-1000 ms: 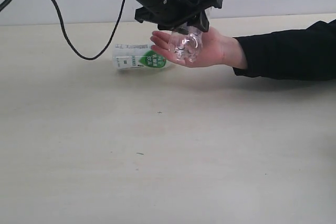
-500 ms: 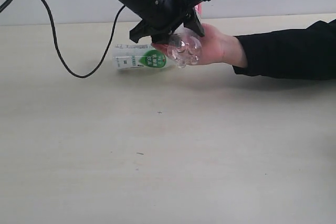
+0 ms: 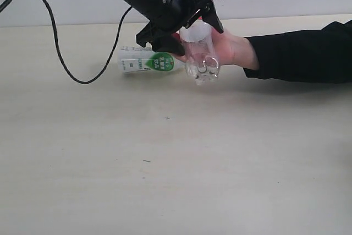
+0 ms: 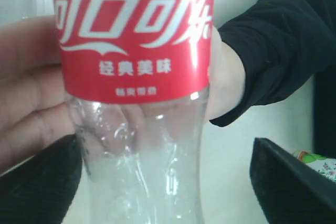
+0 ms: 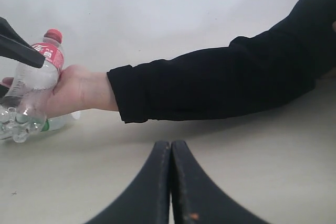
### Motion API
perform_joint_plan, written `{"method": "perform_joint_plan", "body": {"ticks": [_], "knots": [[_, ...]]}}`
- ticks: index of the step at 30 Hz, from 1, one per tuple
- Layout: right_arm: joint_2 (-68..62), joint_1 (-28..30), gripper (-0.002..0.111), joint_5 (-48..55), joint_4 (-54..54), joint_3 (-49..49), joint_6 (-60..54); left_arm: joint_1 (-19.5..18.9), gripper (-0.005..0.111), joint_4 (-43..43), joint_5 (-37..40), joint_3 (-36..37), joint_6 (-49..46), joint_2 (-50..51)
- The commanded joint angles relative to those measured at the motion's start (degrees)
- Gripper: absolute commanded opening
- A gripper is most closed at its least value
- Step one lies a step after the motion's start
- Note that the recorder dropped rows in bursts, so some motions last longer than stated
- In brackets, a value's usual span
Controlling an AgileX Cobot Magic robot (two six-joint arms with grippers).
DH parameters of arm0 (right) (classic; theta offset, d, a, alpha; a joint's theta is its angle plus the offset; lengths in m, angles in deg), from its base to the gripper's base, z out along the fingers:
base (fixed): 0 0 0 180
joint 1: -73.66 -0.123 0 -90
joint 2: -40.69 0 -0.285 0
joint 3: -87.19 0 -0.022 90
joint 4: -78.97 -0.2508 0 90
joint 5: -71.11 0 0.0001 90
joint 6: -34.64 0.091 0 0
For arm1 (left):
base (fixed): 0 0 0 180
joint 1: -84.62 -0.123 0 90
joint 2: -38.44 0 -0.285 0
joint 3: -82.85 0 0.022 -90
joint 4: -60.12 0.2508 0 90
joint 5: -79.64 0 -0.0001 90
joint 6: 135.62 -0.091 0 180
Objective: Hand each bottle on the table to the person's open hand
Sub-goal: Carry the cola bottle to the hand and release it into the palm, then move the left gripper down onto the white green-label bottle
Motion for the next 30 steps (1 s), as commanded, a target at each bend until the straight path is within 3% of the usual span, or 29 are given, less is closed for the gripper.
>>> {"method": "perform_joint_plan", "body": {"ticks": [1, 10, 17, 24, 30], "knots": [[0.3, 0.0, 0.0, -0.4, 0.0, -0.2, -0.1, -0.1, 0.083, -0.3, 0.9, -0.5, -0.3, -0.2], [0.3, 0.0, 0.0, -0.4, 0.0, -0.2, -0.1, -1.9, 0.083, 1.1, 5.7, -0.5, -3.4, -1.6], [0.3, 0.0, 0.0, -0.4, 0.0, -0.2, -0.1, -3.6, 0.083, 8.6, 10.5, -0.5, -7.2, -5.0], [0.3, 0.0, 0.0, -0.4, 0.0, -0.2, -0.1, -3.9, 0.083, 19.4, 13.8, -0.5, -16.2, -8.5], [0.3, 0.0, 0.0, -0.4, 0.0, -0.2, -0.1, -3.9, 0.083, 34.7, 14.4, -0.5, -20.4, -8.3]]}}
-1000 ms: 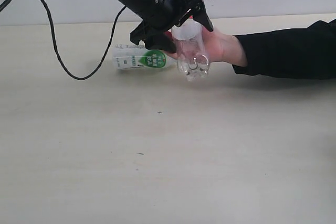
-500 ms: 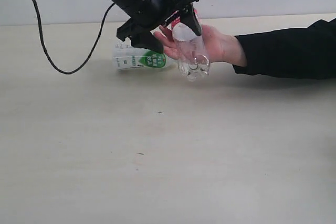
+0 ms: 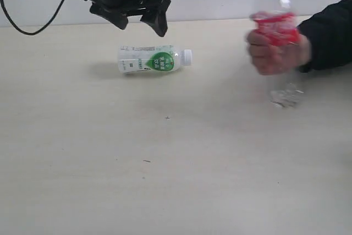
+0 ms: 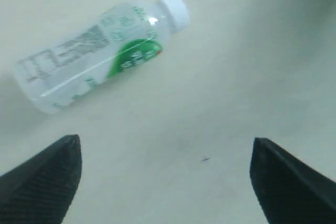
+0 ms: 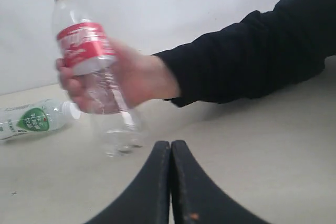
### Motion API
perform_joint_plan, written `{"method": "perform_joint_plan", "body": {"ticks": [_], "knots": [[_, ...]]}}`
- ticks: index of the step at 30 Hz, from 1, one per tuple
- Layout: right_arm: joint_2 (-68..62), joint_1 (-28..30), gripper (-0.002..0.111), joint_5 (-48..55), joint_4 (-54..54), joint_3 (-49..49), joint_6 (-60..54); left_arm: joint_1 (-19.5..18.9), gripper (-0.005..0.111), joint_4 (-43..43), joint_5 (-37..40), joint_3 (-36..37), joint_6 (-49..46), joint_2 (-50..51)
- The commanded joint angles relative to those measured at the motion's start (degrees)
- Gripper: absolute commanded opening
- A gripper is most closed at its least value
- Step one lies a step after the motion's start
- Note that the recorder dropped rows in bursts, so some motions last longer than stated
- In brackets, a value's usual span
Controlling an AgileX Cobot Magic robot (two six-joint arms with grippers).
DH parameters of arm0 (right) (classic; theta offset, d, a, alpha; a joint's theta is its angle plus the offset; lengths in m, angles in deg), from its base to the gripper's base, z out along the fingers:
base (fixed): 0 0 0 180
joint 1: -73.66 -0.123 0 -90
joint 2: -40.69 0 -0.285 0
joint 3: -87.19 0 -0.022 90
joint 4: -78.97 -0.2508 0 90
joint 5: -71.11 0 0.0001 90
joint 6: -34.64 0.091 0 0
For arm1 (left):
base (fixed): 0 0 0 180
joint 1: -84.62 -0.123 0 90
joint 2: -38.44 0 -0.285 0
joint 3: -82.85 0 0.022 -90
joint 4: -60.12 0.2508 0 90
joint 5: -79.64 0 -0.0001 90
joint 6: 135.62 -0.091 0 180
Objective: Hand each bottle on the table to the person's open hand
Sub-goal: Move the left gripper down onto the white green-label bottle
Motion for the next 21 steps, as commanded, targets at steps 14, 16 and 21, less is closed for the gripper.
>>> {"method": "perform_joint_plan", "body": {"ticks": [14, 16, 21], "knots": [[0.3, 0.0, 0.0, -0.4, 0.0, -0.2, -0.1, -0.2, 0.083, 19.7, -7.3, -0.2, -24.2, 5.4], [0.3, 0.0, 0.0, -0.4, 0.0, -0.2, -0.1, -0.2, 0.083, 19.7, -7.7, -0.2, -27.9, 6.4], [0.3, 0.0, 0.0, -0.4, 0.0, -0.2, -0.1, 0.0, 0.062, 19.5, -8.6, -0.2, -33.7, 8.8]]}}
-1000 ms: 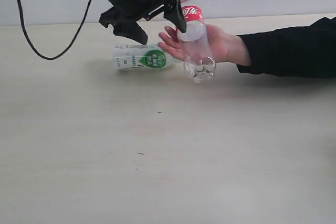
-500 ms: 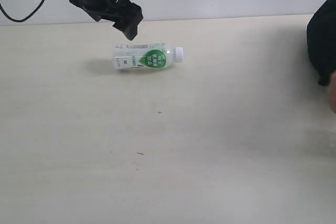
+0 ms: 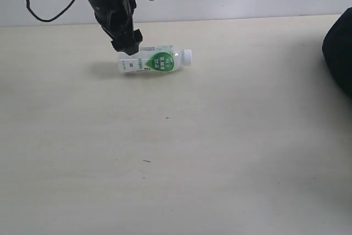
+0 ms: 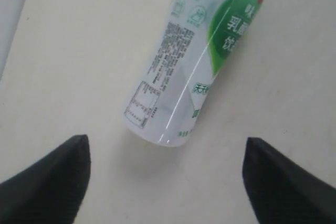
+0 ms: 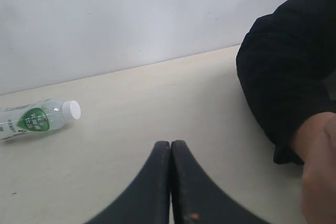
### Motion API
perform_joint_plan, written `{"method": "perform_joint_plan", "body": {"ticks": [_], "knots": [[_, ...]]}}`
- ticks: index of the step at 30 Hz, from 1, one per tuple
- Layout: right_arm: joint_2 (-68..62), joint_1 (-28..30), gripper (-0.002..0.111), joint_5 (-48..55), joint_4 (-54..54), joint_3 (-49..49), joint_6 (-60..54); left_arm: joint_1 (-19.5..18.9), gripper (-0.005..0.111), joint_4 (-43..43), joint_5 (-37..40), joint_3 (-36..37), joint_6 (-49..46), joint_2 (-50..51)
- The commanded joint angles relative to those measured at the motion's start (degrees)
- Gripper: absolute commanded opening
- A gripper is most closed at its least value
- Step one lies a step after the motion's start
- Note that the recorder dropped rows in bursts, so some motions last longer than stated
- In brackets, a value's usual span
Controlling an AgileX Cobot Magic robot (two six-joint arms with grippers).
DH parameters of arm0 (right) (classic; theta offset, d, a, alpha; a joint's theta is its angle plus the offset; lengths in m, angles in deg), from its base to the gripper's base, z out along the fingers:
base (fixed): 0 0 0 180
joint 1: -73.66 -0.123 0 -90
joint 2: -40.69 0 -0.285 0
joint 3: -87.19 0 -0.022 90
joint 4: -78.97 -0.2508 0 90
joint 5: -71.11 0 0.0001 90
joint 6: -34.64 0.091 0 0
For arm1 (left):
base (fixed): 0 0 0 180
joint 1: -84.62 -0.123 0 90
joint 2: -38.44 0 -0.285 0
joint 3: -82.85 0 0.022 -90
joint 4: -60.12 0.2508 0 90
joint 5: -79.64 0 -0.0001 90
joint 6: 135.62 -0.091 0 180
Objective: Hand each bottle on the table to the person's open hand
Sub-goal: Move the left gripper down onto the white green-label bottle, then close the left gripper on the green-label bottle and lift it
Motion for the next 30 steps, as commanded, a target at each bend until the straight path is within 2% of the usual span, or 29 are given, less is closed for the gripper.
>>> {"method": "perform_joint_plan", "body": {"ticks": [1, 3, 7, 10, 12, 14, 20, 30], "knots": [[0.3, 0.0, 0.0, -0.4, 0.0, -0.2, -0.1, 0.0, 0.058, 0.0, -1.7, -0.2, -3.7, 1.9], [0.3, 0.0, 0.0, -0.4, 0.0, -0.2, -0.1, 0.0, 0.057, 0.0, -3.3, -0.2, -3.9, 2.2], [0.3, 0.0, 0.0, -0.4, 0.0, -0.2, -0.1, 0.0, 0.082, -0.1, -4.6, -0.2, -6.7, 2.2], [0.3, 0.0, 0.0, -0.4, 0.0, -0.2, -0.1, 0.0, 0.079, -4.4, -4.8, -0.2, -15.9, 3.0], [0.3, 0.0, 0.0, -0.4, 0.0, -0.2, -0.1, 0.0, 0.079, -5.4, -4.5, -0.7, -17.7, 4.5], [0.3, 0.0, 0.0, -0.4, 0.0, -0.2, -0.1, 0.0, 0.079, -5.5, -3.3, -2.2, -18.8, 6.5], [0.3, 0.0, 0.0, -0.4, 0.0, -0.2, -0.1, -0.9, 0.079, -5.8, -8.0, -5.3, -18.6, 10.3], [0.3, 0.0, 0.0, -0.4, 0.0, -0.2, -0.1, -1.1, 0.079, -5.8, -14.4, -5.3, -18.8, 14.6]]}}
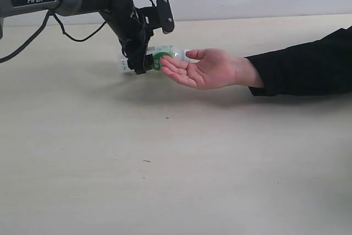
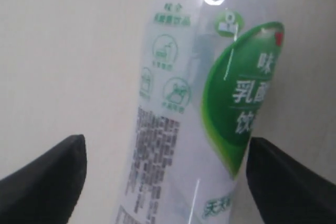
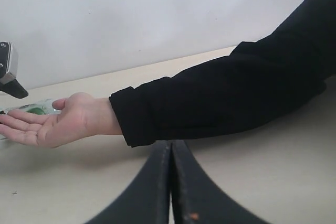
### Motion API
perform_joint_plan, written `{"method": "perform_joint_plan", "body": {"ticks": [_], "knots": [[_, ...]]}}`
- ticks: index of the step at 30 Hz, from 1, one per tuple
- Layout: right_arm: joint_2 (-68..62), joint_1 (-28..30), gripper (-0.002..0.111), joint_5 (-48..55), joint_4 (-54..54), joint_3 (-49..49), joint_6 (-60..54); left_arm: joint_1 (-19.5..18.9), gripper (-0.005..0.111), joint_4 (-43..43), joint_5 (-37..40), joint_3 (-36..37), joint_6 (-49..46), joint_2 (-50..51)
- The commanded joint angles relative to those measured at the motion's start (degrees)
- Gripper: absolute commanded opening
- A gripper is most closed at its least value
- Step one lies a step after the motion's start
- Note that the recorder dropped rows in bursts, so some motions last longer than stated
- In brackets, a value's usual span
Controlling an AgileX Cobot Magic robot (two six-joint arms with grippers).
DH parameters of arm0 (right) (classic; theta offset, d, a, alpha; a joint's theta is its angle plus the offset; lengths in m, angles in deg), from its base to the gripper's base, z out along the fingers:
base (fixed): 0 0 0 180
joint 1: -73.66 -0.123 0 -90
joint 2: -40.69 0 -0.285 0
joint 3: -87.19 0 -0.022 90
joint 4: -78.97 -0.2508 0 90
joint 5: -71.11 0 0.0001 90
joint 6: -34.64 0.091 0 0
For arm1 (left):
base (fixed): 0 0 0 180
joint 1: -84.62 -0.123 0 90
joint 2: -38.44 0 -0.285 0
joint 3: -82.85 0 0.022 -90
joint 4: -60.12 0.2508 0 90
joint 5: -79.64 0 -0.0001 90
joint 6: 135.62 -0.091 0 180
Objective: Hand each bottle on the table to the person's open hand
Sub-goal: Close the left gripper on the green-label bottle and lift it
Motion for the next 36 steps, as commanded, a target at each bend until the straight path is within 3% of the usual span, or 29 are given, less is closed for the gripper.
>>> {"method": "perform_joint_plan", "body": {"ticks": [1, 8, 12, 19, 22, 29, 36], "knots": [[0.3, 0.0, 0.0, -0.4, 0.0, -0.2, -0.1, -0.2, 0.079, -0.5, -1.9, -0.4, -0.3, 1.7], [0.3, 0.0, 0.0, -0.4, 0.0, -0.2, -0.1, -0.2, 0.076, -0.5, -2.2, -0.4, -0.3, 2.2], [0.3, 0.0, 0.0, -0.4, 0.0, -0.2, -0.1, -0.2, 0.053, -0.5, -2.2, -0.4, -0.2, 2.2], [0.3, 0.0, 0.0, -0.4, 0.0, -0.2, -0.1, -0.2, 0.001, 0.3, -2.2, -0.4, 2.6, 2.1], [0.3, 0.0, 0.0, -0.4, 0.0, -0.2, -0.1, -0.2, 0.0, 5.2, -2.2, -0.4, 8.9, 1.3], [0.3, 0.0, 0.0, -0.4, 0.0, -0.2, -0.1, -0.2, 0.0, 21.9, 2.5, -0.4, 34.0, -4.0], [0.3, 0.0, 0.0, -0.4, 0.0, -0.2, -0.1, 0.0, 0.0, 20.5, 11.1, -0.4, 45.6, -10.4]]}}
